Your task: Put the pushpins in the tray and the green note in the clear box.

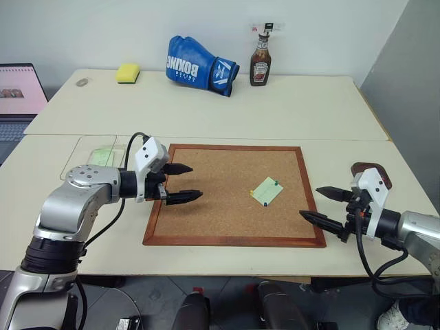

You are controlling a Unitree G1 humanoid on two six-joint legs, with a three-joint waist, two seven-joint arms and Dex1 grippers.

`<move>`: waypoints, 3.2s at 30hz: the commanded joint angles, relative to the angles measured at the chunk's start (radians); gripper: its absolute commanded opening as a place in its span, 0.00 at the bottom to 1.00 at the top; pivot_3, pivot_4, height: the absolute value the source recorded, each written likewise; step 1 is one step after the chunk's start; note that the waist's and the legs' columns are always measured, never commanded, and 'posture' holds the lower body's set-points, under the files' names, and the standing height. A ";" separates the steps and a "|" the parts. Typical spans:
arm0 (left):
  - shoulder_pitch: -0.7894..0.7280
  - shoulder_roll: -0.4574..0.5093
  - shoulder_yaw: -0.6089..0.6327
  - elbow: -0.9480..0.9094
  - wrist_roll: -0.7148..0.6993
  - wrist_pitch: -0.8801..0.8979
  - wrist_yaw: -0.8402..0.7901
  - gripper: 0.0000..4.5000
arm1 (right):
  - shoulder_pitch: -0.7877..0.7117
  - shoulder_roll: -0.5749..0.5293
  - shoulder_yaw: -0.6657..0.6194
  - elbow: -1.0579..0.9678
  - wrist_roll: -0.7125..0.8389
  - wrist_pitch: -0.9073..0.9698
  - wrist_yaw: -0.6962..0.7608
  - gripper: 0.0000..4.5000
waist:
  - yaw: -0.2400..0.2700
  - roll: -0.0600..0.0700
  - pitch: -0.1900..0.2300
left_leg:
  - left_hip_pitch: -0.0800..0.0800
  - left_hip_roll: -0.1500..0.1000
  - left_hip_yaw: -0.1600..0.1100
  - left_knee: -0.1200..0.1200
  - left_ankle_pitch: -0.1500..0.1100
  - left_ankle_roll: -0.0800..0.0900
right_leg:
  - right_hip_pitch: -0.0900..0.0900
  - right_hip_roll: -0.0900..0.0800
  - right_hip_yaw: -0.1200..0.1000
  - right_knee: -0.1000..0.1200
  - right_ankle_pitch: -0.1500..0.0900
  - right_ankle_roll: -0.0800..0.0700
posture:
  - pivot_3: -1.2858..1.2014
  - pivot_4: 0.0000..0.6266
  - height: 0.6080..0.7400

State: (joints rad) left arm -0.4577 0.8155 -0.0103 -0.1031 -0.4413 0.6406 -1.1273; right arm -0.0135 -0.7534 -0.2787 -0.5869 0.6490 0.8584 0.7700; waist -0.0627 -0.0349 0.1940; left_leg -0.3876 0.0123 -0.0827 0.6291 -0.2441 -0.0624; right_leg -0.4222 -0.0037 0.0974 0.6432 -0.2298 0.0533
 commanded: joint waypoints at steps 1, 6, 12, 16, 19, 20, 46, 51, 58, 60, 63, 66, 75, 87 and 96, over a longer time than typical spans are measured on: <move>-0.008 0.005 0.007 -0.006 0.005 -0.030 -0.004 1.00 | -0.007 -0.013 -0.019 -0.025 0.026 -0.006 -0.007 1.00 | 0.001 0.000 0.000 | 0.000 0.000 0.000 0.000 0.000 0.000 | 0.000 0.000 0.000 0.000 0.000 0.000 | 0.52 0.24 1.00; -0.012 0.009 -0.011 -0.008 0.004 -0.017 -0.011 1.00 | 0.002 -0.004 -0.025 -0.037 0.039 -0.004 -0.032 1.00 | 0.004 0.000 0.000 | 0.000 0.000 0.000 0.000 0.000 0.000 | 0.000 0.000 0.000 0.000 0.000 0.000 | 0.52 0.24 1.00; -0.022 0.007 -0.013 0.006 0.002 -0.019 -0.009 1.00 | 0.015 -0.013 -0.033 -0.030 0.051 -0.012 -0.036 1.00 | 0.005 0.000 0.000 | 0.000 0.000 0.000 0.000 0.000 0.000 | 0.000 0.000 0.000 0.000 0.000 0.000 | 0.52 0.24 1.00; -0.044 -0.009 -0.011 0.032 -0.007 -0.012 -0.004 1.00 | 0.016 -0.012 -0.025 -0.032 0.048 -0.020 -0.044 1.00 | 0.005 0.000 0.000 | 0.000 0.000 0.000 0.000 0.000 0.000 | 0.000 0.000 0.000 0.001 0.000 0.000 | 0.52 0.24 1.00; -0.064 -0.033 -0.009 0.054 -0.007 -0.008 0.018 0.92 | 0.012 -0.002 -0.013 -0.035 0.043 -0.027 -0.058 1.00 | 0.006 0.000 0.000 | 0.000 0.000 0.000 0.001 0.000 0.000 | 0.000 0.000 0.000 0.001 0.000 0.001 | 0.52 0.24 1.00; -0.067 -0.041 -0.008 0.057 -0.009 -0.009 0.021 0.91 | 0.006 0.002 -0.007 -0.035 0.039 -0.031 -0.065 1.00 | 0.006 0.000 0.000 | 0.000 0.000 0.000 0.001 0.000 0.000 | 0.000 0.000 0.000 0.001 0.000 0.001 | 0.52 0.24 1.00; -0.052 -0.293 -0.147 0.147 0.152 -0.294 0.115 0.01 | -0.201 0.206 0.260 0.195 -0.218 -0.245 -0.216 1.00 | 0.007 0.000 0.000 | 0.002 0.000 0.000 0.001 0.000 0.000 | 0.001 0.000 0.001 0.002 0.004 0.007 | 0.52 0.24 1.00; -0.034 -0.330 -0.214 0.252 0.243 -0.375 0.129 0.01 | -0.225 0.246 0.290 0.250 -0.261 -0.284 -0.226 1.00 | 0.007 0.000 0.000 | 0.002 -0.001 0.000 0.002 0.000 0.000 | 0.002 0.000 0.001 0.002 0.005 0.007 | 0.52 0.24 1.00; -0.022 -0.358 -0.253 0.360 0.300 -0.442 0.122 0.01 | -0.267 0.306 0.328 0.355 -0.324 -0.352 -0.234 1.00 | 0.006 0.001 -0.001 | 0.003 -0.001 0.000 0.002 0.000 0.000 | 0.003 0.000 0.001 0.004 0.005 0.007 | 0.52 0.24 1.00; -0.027 -0.358 -0.250 0.377 0.305 -0.452 0.118 0.01 | -0.283 0.326 0.334 0.390 -0.339 -0.369 -0.236 1.00 | 0.006 0.001 -0.001 | 0.005 -0.001 0.000 0.002 0.000 0.000 | 0.004 0.000 0.001 0.004 0.005 0.007 | 0.52 0.24 1.00; -0.027 -0.354 -0.248 0.387 0.311 -0.463 0.109 0.01 | -0.303 0.353 0.340 0.446 -0.358 -0.394 -0.240 1.00 | 0.006 0.001 -0.001 | 0.006 -0.001 0.000 0.003 0.000 0.000 | 0.006 0.000 0.001 0.004 0.005 0.007 | 0.52 0.24 1.00; -0.026 -0.351 -0.246 0.380 0.309 -0.457 0.099 0.01 | -0.319 0.369 0.349 0.499 -0.381 -0.420 -0.230 1.00 | 0.005 0.001 -0.001 | 0.008 -0.001 0.000 0.003 0.000 0.000 | 0.007 0.000 0.001 0.004 0.005 0.007 | 0.52 0.24 1.00; -0.021 -0.343 -0.240 0.357 0.310 -0.446 0.095 0.00 | -0.340 0.395 0.346 0.586 -0.407 -0.456 -0.225 0.78 | 0.005 0.002 -0.001 | 0.008 -0.001 0.000 0.003 0.000 0.000 | 0.007 0.000 0.001 0.004 0.005 0.007 | 0.52 0.24 1.00; -0.025 -0.336 -0.235 0.362 0.313 -0.444 0.098 0.00 | -0.329 0.404 0.348 0.580 -0.409 -0.456 -0.220 0.21 | 0.004 0.002 -0.001 | 0.008 0.000 -0.001 0.003 0.000 0.000 | 0.007 0.000 0.001 0.004 0.005 0.007 | 0.52 0.24 1.00; -0.019 -0.339 -0.251 0.358 0.333 -0.438 0.108 0.00 | -0.321 0.411 0.359 0.558 -0.429 -0.468 -0.233 0.01 | 0.002 0.002 -0.001 | 0.008 0.000 -0.001 0.003 0.000 0.000 | 0.007 0.001 0.001 0.004 0.005 0.007 | 0.52 0.24 1.00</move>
State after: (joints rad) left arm -0.4922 0.4685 -0.2388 0.2448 -0.1462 0.1877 -1.0271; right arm -0.3334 -0.3456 0.0769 0.0135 0.2287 0.4178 0.5404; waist -0.0603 -0.0333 0.1926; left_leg -0.3798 0.0119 -0.0832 0.6325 -0.2438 -0.0620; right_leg -0.4148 -0.0031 0.0982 0.6470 -0.2246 0.0604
